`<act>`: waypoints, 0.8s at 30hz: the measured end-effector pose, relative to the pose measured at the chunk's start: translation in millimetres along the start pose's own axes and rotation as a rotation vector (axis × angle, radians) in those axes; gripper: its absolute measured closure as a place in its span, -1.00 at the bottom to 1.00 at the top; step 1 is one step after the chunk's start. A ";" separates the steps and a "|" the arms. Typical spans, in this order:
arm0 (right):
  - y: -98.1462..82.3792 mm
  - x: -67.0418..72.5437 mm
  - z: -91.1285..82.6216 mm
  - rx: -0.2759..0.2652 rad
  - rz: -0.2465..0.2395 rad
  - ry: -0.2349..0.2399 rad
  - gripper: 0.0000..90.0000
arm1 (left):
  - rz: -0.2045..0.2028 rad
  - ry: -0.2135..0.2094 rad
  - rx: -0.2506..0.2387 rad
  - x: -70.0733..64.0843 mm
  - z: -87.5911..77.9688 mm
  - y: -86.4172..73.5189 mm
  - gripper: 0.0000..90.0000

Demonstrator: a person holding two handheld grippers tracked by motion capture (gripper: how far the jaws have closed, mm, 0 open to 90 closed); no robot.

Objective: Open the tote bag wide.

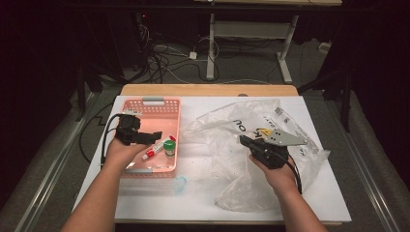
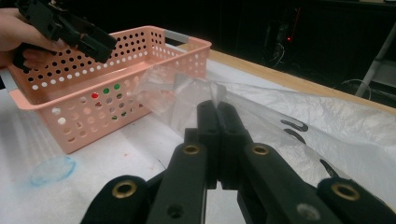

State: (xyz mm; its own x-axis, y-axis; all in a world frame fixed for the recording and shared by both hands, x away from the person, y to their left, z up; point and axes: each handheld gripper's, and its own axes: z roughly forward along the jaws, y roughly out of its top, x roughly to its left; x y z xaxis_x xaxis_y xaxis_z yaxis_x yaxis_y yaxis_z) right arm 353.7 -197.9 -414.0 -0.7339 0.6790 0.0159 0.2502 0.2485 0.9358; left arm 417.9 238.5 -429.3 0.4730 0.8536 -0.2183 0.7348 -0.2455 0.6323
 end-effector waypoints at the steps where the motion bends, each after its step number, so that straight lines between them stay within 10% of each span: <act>1: -0.1 0.0 0.0 0.002 0.000 -0.001 1.00 | -0.002 0.006 0.017 1.6 0.8 -0.2 -1.00; 8: -0.3 -1.1 -0.8 -0.002 -0.004 -0.002 1.00 | -0.021 0.007 0.127 7.4 11.4 -0.2 -0.92; 24: -1.0 -2.0 -1.5 0.002 0.000 0.005 1.00 | 0.122 0.023 0.352 -4.9 37.7 -2.1 -0.60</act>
State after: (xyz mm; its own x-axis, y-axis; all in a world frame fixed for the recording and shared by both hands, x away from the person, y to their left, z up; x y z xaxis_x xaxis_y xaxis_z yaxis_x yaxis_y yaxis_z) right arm 353.9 -200.6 -414.4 -0.7370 0.6757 0.0180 0.2517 0.2496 0.9351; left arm 432.3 217.5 -457.6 0.5592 0.8175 -0.1378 0.7978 -0.4855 0.3575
